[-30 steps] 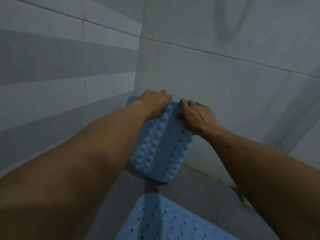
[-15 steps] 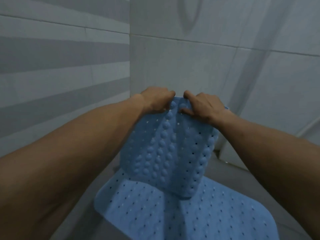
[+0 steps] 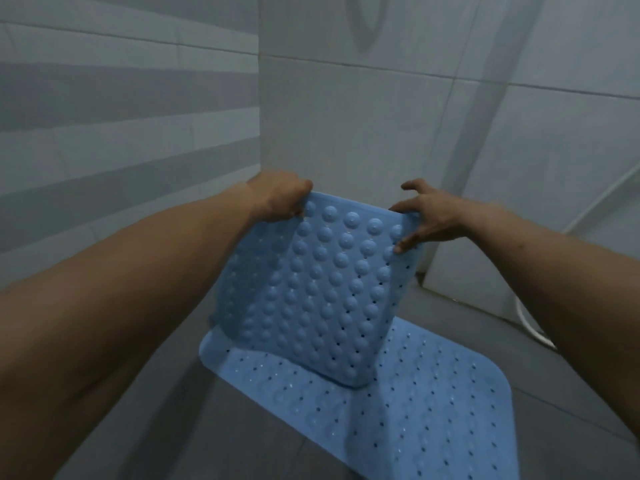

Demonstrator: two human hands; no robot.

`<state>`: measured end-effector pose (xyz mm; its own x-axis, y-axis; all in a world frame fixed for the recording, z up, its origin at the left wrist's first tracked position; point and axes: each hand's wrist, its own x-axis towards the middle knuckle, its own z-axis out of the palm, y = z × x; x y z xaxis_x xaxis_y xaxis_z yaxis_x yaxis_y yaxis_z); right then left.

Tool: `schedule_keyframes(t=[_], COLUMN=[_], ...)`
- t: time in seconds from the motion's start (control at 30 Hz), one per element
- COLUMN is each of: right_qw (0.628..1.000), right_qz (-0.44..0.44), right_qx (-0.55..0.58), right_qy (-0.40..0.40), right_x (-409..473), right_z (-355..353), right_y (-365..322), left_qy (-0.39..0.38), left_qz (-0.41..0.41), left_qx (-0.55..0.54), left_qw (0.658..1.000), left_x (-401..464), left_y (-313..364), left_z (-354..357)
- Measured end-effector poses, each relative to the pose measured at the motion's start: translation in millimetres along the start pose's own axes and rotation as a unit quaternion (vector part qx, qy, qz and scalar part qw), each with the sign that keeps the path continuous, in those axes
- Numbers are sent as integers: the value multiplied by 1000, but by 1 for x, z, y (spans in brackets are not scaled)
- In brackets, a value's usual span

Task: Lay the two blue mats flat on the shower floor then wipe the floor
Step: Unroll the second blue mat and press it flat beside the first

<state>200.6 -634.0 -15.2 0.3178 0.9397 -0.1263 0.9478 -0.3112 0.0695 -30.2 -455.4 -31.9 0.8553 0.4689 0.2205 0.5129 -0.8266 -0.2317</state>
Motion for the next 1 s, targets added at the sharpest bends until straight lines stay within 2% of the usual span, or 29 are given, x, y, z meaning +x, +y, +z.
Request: schedule_keyframes(t=[0.13,0.33,0.5,0.63,0.77,0.9,1.0], right_qw=[998,979,976,975,950,963,982], right_qz=[6,39,87,57,23,-57,-5], right_qx=[-58,-196,-198,-210,-311,-263,-182], right_qy=[-14,28,-8,-48,-17,30,37], right_x=[6,39,53,51,34,7,-16], right_z=[0,-4,-10,-9,-7,-13,-24], right_y=[-10,-71,-98,-103,-120,-143,-156], left_qy=[18,16,-4,-3,26,34,35], left_qz=[-11,-34,-82,-125,-128,-128,-137], left_qx=[-20,-26,-3,-26,-48,-39,-48], left_qw=[1000,999,997,992,990,990,989], left_x=[-13,-26,-28,-38,-49,-57,-62], left_y=[-33,-87,-130,-156,-156,-152,-145], left_z=[22,47,40,50,62,62,54])
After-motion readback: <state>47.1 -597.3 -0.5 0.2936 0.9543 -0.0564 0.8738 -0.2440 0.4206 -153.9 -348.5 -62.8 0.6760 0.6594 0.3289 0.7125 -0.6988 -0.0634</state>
